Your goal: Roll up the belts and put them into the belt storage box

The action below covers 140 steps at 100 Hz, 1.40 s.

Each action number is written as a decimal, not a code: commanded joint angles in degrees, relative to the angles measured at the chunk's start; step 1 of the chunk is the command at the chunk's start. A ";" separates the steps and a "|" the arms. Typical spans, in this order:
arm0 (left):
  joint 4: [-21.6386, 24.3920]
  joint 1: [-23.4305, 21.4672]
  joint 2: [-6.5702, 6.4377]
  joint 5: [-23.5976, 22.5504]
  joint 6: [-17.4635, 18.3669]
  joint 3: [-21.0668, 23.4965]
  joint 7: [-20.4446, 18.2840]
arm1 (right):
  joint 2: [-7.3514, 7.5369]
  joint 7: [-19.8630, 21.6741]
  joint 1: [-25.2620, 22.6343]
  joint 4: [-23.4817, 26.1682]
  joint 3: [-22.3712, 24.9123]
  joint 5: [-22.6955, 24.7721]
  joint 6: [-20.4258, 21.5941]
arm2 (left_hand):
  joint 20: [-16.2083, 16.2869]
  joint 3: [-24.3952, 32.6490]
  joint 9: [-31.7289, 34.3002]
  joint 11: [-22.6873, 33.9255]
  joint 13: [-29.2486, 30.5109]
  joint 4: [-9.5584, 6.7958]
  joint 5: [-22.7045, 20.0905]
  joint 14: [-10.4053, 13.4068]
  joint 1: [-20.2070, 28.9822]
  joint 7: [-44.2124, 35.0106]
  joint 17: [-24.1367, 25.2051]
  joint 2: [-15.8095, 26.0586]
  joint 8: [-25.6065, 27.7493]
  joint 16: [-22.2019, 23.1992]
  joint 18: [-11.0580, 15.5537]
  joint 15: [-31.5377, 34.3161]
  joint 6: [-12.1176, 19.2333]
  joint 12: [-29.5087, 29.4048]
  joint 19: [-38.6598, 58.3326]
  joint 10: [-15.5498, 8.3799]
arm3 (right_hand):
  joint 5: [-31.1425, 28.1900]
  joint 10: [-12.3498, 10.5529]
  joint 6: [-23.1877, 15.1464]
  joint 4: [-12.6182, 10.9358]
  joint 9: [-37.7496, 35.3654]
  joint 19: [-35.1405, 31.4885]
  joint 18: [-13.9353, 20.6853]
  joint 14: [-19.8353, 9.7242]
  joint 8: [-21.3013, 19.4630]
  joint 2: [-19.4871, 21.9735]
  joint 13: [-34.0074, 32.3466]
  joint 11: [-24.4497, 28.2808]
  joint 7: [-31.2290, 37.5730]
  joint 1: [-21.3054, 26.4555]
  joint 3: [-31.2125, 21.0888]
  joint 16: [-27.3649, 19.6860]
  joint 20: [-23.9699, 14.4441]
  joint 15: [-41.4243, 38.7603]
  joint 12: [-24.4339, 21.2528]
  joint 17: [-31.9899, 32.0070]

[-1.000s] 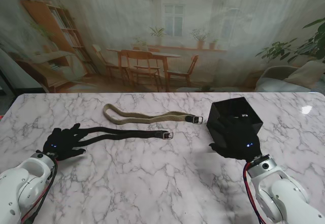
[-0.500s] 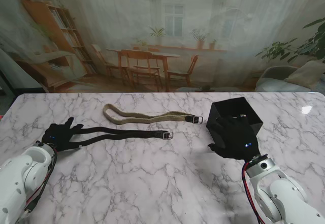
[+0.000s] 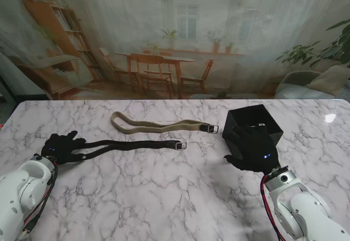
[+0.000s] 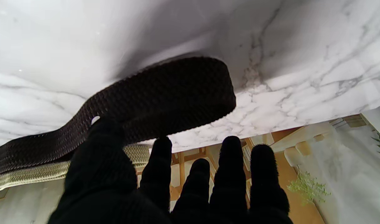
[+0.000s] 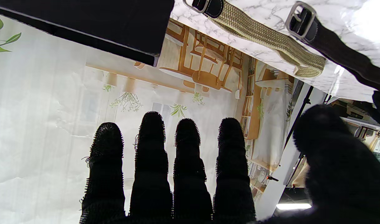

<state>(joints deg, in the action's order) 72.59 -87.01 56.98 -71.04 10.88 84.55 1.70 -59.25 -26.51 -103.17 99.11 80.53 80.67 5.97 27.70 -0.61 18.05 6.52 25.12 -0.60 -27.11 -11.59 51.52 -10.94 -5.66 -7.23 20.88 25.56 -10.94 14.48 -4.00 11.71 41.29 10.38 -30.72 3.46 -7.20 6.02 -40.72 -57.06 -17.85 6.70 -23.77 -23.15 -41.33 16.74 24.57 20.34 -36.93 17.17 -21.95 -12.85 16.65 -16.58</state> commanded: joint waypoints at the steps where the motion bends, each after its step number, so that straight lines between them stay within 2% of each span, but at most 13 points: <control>1: 0.72 -0.35 -0.14 -0.05 -0.47 0.39 -0.07 | 0.01 -0.07 -0.17 -0.09 0.03 0.13 -0.12 | 1.09 0.01 0.93 0.12 -0.52 0.92 -1.20 -0.49 -0.21 -1.28 0.93 2.98 1.26 1.04 -1.78 -0.25 0.51 0.87 -0.37 0.01 | -0.88 1.16 -0.61 -1.79 0.27 0.92 -1.97 0.52 -0.95 0.75 1.28 -1.10 -0.50 1.22 0.91 -0.33 -0.58 2.24 0.26 0.99; 20: 0.20 0.32 -0.04 0.38 -1.89 0.92 -0.29 | -0.01 -0.43 -0.33 -0.13 0.20 0.11 -0.20 | 1.72 0.12 0.51 -0.26 0.37 0.78 4.57 -0.27 2.47 2.03 -0.36 2.38 0.80 1.43 -0.46 0.18 -1.74 1.06 0.51 1.15 | -1.15 1.24 -0.67 -1.78 0.17 0.94 -2.01 0.54 -1.05 0.94 1.31 -0.99 -0.38 1.23 0.93 -0.33 -0.60 2.23 0.33 1.03; 43: -5.04 4.16 -0.17 1.86 -5.39 -3.29 0.06 | 0.03 -0.19 -0.06 -0.40 -0.05 0.06 -0.10 | 2.96 0.56 0.07 1.18 2.54 0.05 10.36 0.44 5.59 7.63 -2.28 -1.70 -2.98 3.42 1.12 3.08 -2.24 1.35 4.43 1.88 | -1.54 1.25 -0.73 -1.80 0.06 0.92 -2.00 0.45 -1.19 1.20 1.26 -0.91 -0.19 1.28 1.07 -0.30 -0.64 2.19 0.41 1.04; 59: -7.60 6.05 0.02 4.10 -7.83 -6.34 0.04 | 0.13 0.04 0.26 -0.57 -0.42 0.25 0.23 | 6.43 1.91 7.69 11.67 7.34 -0.59 15.69 0.99 10.04 10.88 -5.32 -1.99 -7.90 11.86 1.43 11.05 -2.97 10.49 12.04 -0.88 | -1.76 1.28 -0.72 -1.82 -0.05 0.89 -2.07 0.45 -1.32 1.29 1.12 -0.83 -0.03 1.25 1.19 -0.26 -0.67 2.09 0.48 1.03; 69: -7.35 6.04 -0.03 4.42 -8.28 -6.89 -1.72 | 0.29 -0.95 0.73 -1.07 -0.83 0.47 1.27 | 10.32 4.17 14.76 20.54 12.26 -1.14 13.57 1.96 13.78 9.36 -9.21 -3.13 -8.98 19.04 0.82 17.31 -1.80 20.96 18.63 -3.51 | -2.58 1.27 -0.89 -1.86 -1.08 0.55 -1.92 0.42 -1.54 1.32 0.36 -0.20 0.46 1.30 1.14 -0.04 -0.80 1.63 0.77 0.56; 72: -7.10 5.89 -0.04 4.54 -8.33 -6.90 -2.56 | 0.33 -1.29 0.79 -1.12 -0.88 0.54 1.71 | 11.10 6.17 17.82 19.57 13.68 -0.88 12.41 2.33 15.49 7.79 -10.31 -5.60 -8.38 20.92 0.52 19.04 -1.51 30.80 20.19 -4.05 | -2.82 1.24 -1.05 -1.89 -1.40 0.40 -1.86 0.41 -1.65 1.34 0.18 0.06 0.69 1.27 1.06 0.07 -0.86 1.43 0.92 0.50; 77: -6.48 5.50 -0.06 4.78 -8.44 -6.74 -4.33 | 0.37 -1.32 0.67 -0.89 -0.84 0.60 2.27 | 12.04 7.52 22.47 16.67 15.45 -0.74 10.39 2.94 18.08 4.17 -12.09 -8.32 -5.60 23.53 0.41 22.12 -1.41 39.43 22.67 -4.88 | -2.95 1.26 -1.10 -1.91 -1.72 0.32 -1.93 0.42 -1.73 1.38 0.12 0.26 0.85 1.20 1.03 0.16 -0.88 1.32 1.05 0.56; 81: -5.80 5.05 -0.04 5.13 -8.66 -6.54 -5.63 | 0.39 -1.38 0.58 -0.73 -0.83 0.63 2.63 | 12.67 7.70 26.11 14.27 17.26 -1.15 6.80 3.39 20.12 -4.23 -14.05 -9.17 2.62 25.59 0.33 24.96 -1.98 46.11 24.99 -5.97 | -2.95 1.29 -1.06 -1.91 -1.83 0.26 -1.96 0.40 -1.76 1.39 0.11 0.32 0.90 1.16 1.01 0.20 -0.90 1.27 1.11 0.57; 92: -3.72 3.33 0.07 5.94 -8.97 -5.50 -8.23 | 0.45 -1.20 0.29 -0.27 -0.64 0.72 3.60 | 12.42 8.75 27.13 16.85 19.66 -1.16 6.58 2.57 21.44 -21.16 -17.70 -9.32 21.76 27.11 -0.12 27.94 -1.88 47.44 28.22 -5.20 | -2.93 1.41 -1.12 -1.91 -1.99 0.12 -1.94 0.50 -1.81 1.48 0.09 0.31 0.98 1.07 1.01 0.30 -0.92 1.17 1.25 0.56; 97: -2.55 2.34 0.20 6.63 -8.88 -4.76 -9.04 | 0.49 -1.00 0.16 -0.09 -0.54 0.74 4.07 | 12.16 8.79 27.14 17.54 20.27 -1.09 5.03 1.65 22.12 -25.06 -19.27 -9.28 26.71 27.52 -0.48 28.97 -1.19 47.29 29.55 -4.09 | -2.94 1.30 -1.06 -1.91 -2.02 0.07 -1.88 0.50 -1.82 1.50 0.11 0.30 1.00 1.09 1.01 0.34 -0.92 1.15 1.31 0.54; 109: 0.10 0.08 0.54 7.47 -8.57 -2.99 -9.34 | 0.61 -0.70 -0.10 0.20 -0.37 1.09 4.78 | 11.34 10.14 26.35 18.70 21.11 -1.04 2.49 0.37 22.44 -29.60 -23.09 -9.33 28.50 27.56 0.35 30.61 0.43 47.30 32.32 -2.55 | -2.88 1.30 -0.98 -1.92 -2.22 -0.02 -1.87 0.44 -1.82 1.53 0.00 0.37 1.01 1.10 1.00 0.40 -0.91 1.08 1.47 0.48; 117: 1.75 -1.18 0.80 8.06 -8.32 -1.90 -9.06 | 0.65 -0.73 -0.15 0.24 -0.39 1.19 5.07 | 9.66 13.08 25.59 19.98 21.42 0.10 -0.01 -0.56 22.44 -33.12 -25.16 -10.25 28.07 26.93 1.30 33.15 0.88 47.34 34.73 -1.38 | -2.81 1.13 -1.00 -1.93 -2.34 -0.08 -1.86 0.39 -1.82 1.51 -0.07 0.43 1.00 1.11 0.99 0.43 -0.90 1.05 1.57 0.40; 140: 7.98 -4.97 1.66 10.16 -6.43 1.41 -7.84 | 0.88 0.96 0.97 -0.35 -1.80 1.04 6.47 | 8.90 17.08 26.50 20.26 24.68 0.47 -4.57 -1.32 22.43 -35.00 -29.12 -12.54 26.21 25.74 2.35 35.98 0.62 46.58 37.46 0.14 | -3.14 0.90 -0.73 -1.97 -3.23 -0.38 -1.73 0.14 -1.94 1.66 -0.74 0.95 1.32 1.20 0.82 0.66 -0.94 0.66 1.99 0.23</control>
<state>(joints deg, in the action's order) 78.52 -91.28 58.23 -61.58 4.10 85.88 -5.83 -58.51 -26.65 -102.67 99.10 79.52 81.47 11.78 37.56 12.73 42.46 25.74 47.40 -1.16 -29.74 -11.01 69.94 -44.07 -32.71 -17.37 47.61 51.89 -10.02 48.20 -4.31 58.27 75.31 8.99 -32.61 4.01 -7.24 6.02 -42.98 -57.06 -17.86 6.70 -24.61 -23.08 -41.40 16.96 24.82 20.34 -36.91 17.17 -22.26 -12.85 18.14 -16.58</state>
